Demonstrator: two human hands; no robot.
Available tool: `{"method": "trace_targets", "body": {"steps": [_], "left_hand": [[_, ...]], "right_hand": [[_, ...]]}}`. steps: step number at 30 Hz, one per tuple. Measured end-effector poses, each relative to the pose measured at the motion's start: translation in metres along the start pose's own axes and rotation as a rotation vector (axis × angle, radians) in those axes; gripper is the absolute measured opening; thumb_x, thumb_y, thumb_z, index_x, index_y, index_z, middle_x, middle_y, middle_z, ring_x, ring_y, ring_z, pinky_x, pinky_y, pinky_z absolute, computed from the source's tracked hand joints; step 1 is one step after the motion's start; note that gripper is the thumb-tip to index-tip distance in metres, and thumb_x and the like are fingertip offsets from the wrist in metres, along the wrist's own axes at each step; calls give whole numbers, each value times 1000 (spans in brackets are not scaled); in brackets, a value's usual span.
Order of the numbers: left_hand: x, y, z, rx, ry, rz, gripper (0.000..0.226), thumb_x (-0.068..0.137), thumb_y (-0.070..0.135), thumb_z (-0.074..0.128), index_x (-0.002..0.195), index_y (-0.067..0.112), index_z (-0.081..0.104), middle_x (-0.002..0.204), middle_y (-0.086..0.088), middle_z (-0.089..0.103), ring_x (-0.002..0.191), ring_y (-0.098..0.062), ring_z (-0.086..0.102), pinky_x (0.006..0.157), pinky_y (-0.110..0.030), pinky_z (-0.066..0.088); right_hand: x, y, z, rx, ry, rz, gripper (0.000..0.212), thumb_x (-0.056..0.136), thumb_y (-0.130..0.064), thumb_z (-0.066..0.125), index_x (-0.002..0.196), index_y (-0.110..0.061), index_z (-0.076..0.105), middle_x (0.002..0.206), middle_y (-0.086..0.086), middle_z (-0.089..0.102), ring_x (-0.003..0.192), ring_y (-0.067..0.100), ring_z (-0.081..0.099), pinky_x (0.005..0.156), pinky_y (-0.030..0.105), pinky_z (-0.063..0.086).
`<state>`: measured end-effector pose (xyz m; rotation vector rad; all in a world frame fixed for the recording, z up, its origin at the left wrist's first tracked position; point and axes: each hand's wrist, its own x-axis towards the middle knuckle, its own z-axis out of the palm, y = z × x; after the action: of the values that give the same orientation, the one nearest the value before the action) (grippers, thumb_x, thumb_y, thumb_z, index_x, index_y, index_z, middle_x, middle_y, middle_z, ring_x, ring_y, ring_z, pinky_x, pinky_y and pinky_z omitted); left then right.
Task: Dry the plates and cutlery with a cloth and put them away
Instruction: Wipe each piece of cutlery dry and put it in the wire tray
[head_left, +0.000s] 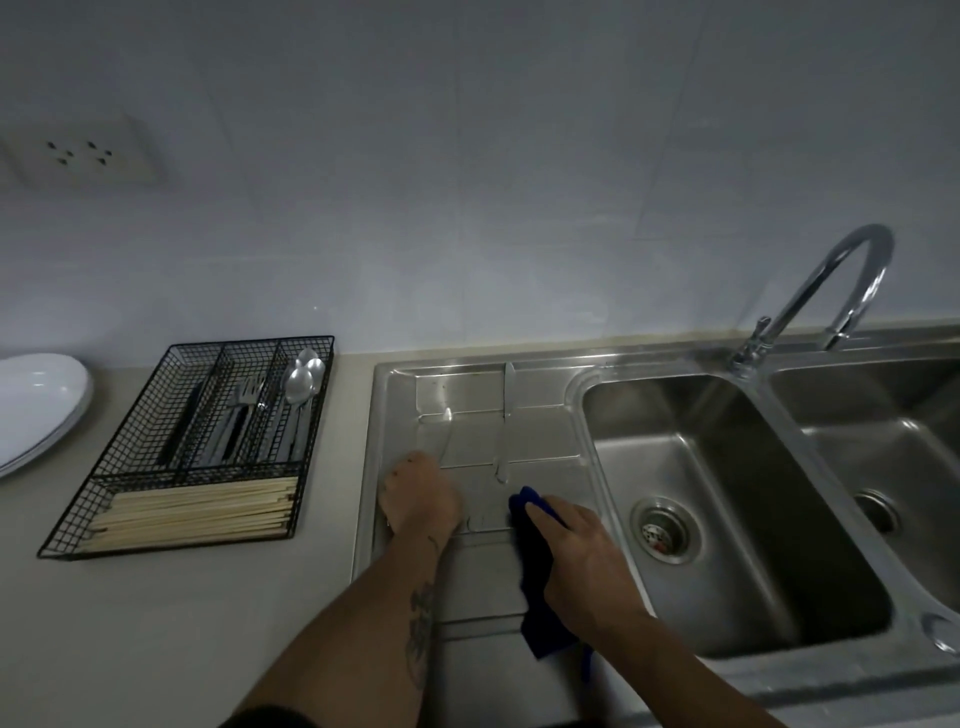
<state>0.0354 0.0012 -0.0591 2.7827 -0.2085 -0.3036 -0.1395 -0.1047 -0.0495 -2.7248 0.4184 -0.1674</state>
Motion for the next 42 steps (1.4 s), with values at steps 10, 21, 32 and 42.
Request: {"method": "trace_targets", "body": {"steps": [10, 21, 32, 42], "left_hand": [[9, -26, -11, 78, -52, 158, 29, 82, 13, 59, 109, 5, 67, 109, -12, 69, 99, -25, 68, 82, -31, 58], [7, -74, -62, -18, 46, 603, 30, 92, 17, 59, 121, 15, 50, 118, -4, 53, 96, -20, 60, 75, -29, 47], [-18, -113, -133, -186, 128, 931, 20, 90, 9, 56, 106, 19, 61, 106, 7, 53, 88, -10, 54, 75, -25, 48], [-30, -114, -148, -186, 91, 977, 22, 86, 3, 58, 100, 20, 63, 99, 9, 54, 87, -13, 57, 75, -30, 51]], "right_hand": [[-4, -25, 3, -64, 39, 98, 77, 70, 3, 61, 141, -22, 46, 138, -5, 50, 120, 21, 47, 98, 26, 42], [15, -109, -9, -109, 315, 80, 72, 71, 1, 68, 138, -19, 50, 132, -1, 56, 114, 23, 52, 94, 33, 49], [27, -167, -5, -321, 331, 86, 84, 58, -13, 82, 136, -14, 51, 138, 7, 50, 124, 29, 44, 100, 48, 43], [3, -160, -21, -239, 502, 159, 74, 62, 5, 75, 131, -13, 57, 135, 8, 55, 122, 30, 50, 98, 46, 48]]}}
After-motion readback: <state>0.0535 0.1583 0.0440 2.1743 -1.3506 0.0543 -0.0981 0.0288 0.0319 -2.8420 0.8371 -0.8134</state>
